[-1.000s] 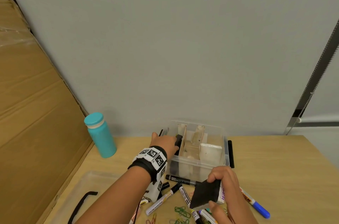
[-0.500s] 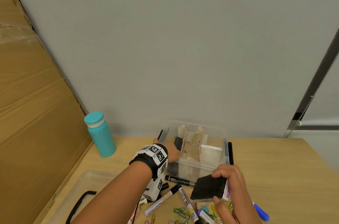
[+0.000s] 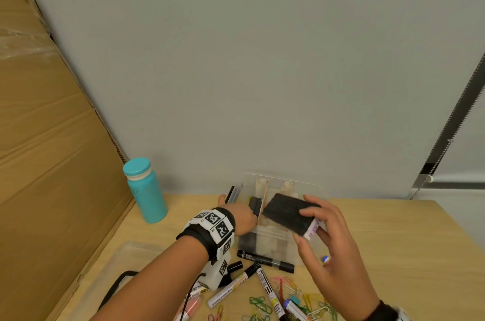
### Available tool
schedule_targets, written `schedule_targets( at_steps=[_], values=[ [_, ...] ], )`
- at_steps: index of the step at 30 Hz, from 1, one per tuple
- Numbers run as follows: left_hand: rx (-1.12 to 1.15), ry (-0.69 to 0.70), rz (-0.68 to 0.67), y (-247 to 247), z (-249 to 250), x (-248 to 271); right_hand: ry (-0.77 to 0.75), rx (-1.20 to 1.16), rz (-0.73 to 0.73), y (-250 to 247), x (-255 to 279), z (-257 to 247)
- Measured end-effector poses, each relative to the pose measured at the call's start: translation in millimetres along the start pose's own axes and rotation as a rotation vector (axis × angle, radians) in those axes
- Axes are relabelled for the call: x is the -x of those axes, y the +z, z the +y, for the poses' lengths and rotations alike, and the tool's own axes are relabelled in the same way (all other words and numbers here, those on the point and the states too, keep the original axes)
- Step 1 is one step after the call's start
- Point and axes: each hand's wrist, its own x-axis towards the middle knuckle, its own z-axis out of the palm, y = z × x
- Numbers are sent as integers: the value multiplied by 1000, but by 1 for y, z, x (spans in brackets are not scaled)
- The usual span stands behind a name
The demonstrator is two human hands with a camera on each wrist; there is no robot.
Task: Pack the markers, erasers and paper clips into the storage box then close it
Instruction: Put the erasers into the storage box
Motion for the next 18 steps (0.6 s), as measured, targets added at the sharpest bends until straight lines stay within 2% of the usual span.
schedule_targets(
  at_steps=[4, 8, 11, 13, 15, 17, 18],
  values=[
    [81, 62, 86, 4, -3, 11, 72, -69, -33, 24, -46, 5],
    [82, 106, 124, 9, -5, 18, 217, -59, -150, 59, -95, 21],
    [97, 142, 178, 15, -13, 20, 326, 56, -253, 77, -118, 30],
    [168, 167, 298, 19, -21, 23, 318, 166, -325, 84, -126, 35],
    [334, 181, 490, 27, -32, 24, 294, 211, -383, 91, -129, 39],
    [532, 131, 662, 36, -42, 22, 274, 243, -426, 96, -128, 41],
    [604, 89, 694, 40, -45, 21, 262, 265, -441, 99, -127, 42]
  ],
)
